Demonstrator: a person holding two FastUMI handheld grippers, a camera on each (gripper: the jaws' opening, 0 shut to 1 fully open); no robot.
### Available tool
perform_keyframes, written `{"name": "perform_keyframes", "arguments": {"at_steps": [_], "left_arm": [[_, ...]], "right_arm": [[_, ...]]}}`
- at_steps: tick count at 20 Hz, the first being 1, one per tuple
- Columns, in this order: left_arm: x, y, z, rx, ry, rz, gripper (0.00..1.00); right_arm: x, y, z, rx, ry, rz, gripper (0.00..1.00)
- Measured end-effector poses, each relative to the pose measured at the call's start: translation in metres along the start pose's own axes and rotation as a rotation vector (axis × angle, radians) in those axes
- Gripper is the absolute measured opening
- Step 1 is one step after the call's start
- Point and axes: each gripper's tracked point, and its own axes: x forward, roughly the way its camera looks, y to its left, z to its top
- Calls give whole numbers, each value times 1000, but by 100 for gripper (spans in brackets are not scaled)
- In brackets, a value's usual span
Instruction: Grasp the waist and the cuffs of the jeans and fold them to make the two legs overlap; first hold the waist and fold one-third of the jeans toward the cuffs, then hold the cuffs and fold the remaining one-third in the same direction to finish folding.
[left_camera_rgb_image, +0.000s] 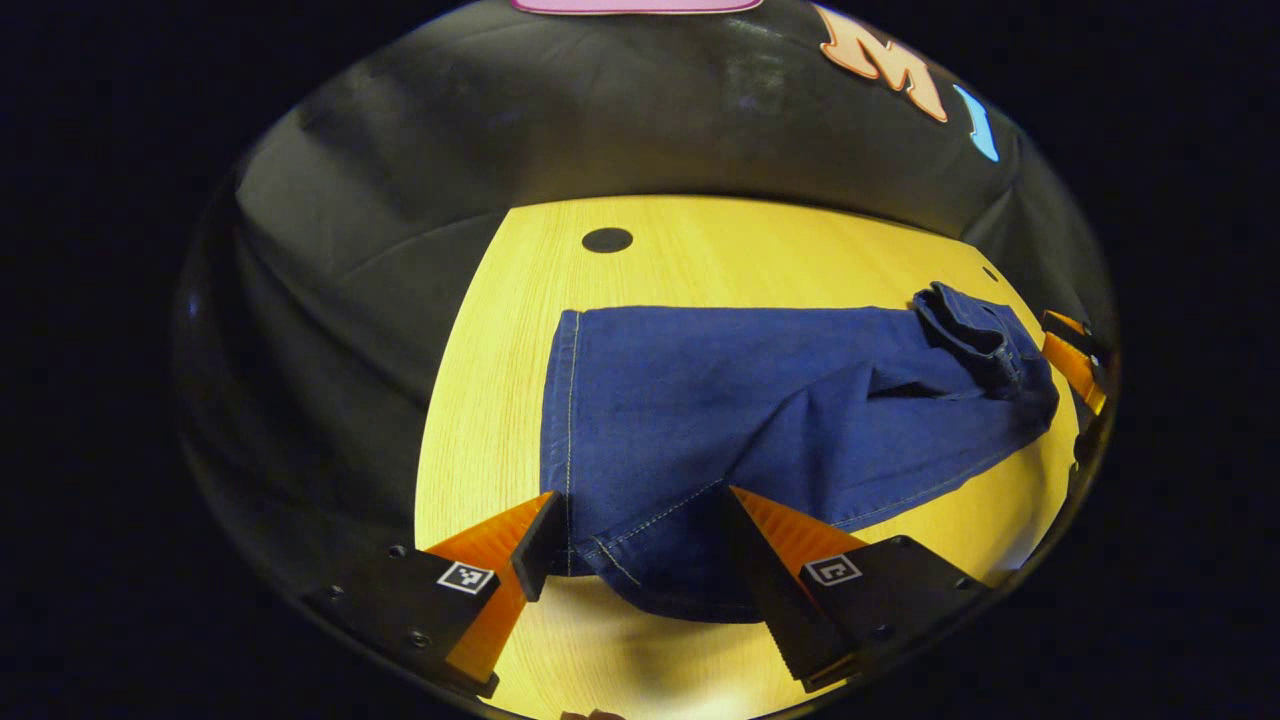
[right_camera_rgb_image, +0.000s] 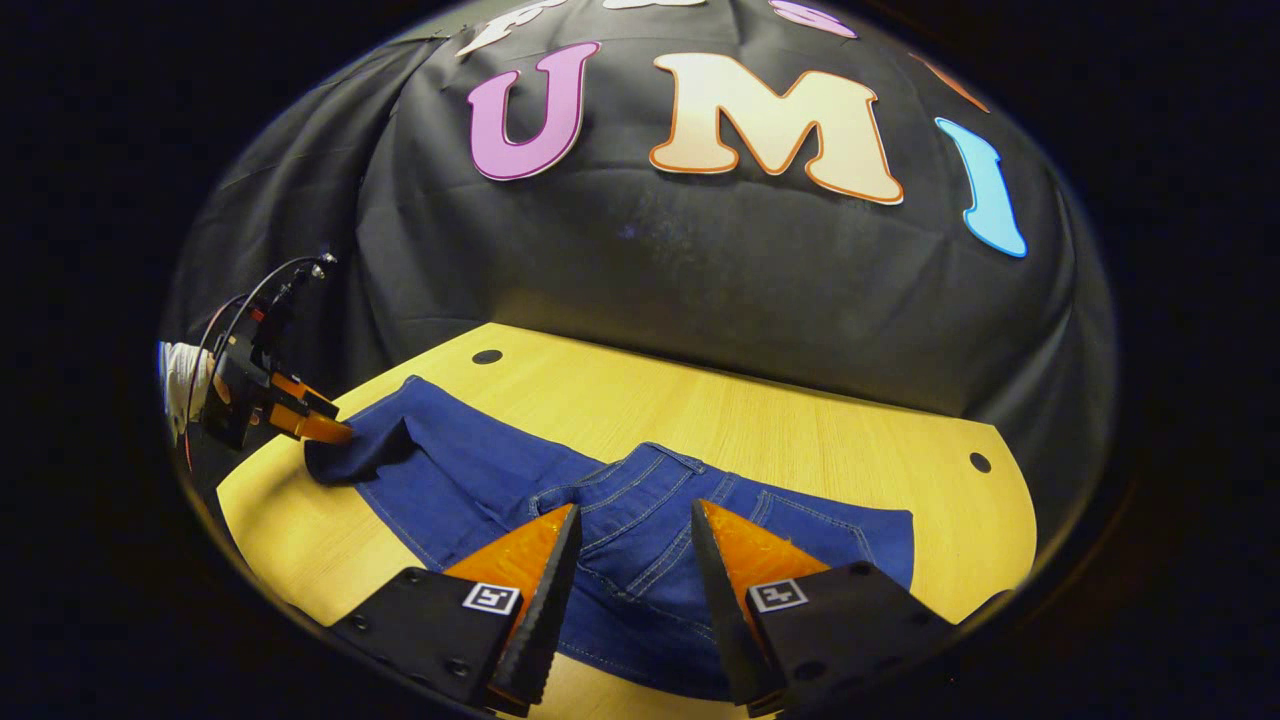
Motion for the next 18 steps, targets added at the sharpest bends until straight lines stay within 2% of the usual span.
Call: {"name": "perform_keyframes", "arguments": {"at_steps": [2,4,5,8,9,11,12,15,16,17,18], "left_arm": [[2,2,-1,-22,-12,-18,98],[2,8,-2,-51,-27,-23,99],[1,10,-3,-60,-32,-25,98],[-2,27,-5,-49,-41,11,95],[0,33,-7,-46,-33,25,99],[-2,33,-22,-49,29,20,95],[-3,31,-14,-37,1,1,96],[5,16,-11,-19,17,-44,96],[6,13,-10,-22,14,-53,95],[10,12,-10,-24,18,-56,80],[9,7,-10,-34,22,-63,72]], "right_arm": [[-1,0,-1,5,6,-2,72],[-1,3,-4,13,20,2,68],[-1,4,-7,16,30,5,72],[-2,10,-16,17,60,21,72],[-2,12,-18,14,67,25,72],[-2,15,-24,13,80,33,72],[-2,15,-25,16,89,34,72],[0,13,-27,15,99,28,72],[0,11,-27,15,98,27,72],[0,10,-26,13,97,24,72],[0,7,-25,9,95,20,72]]}}
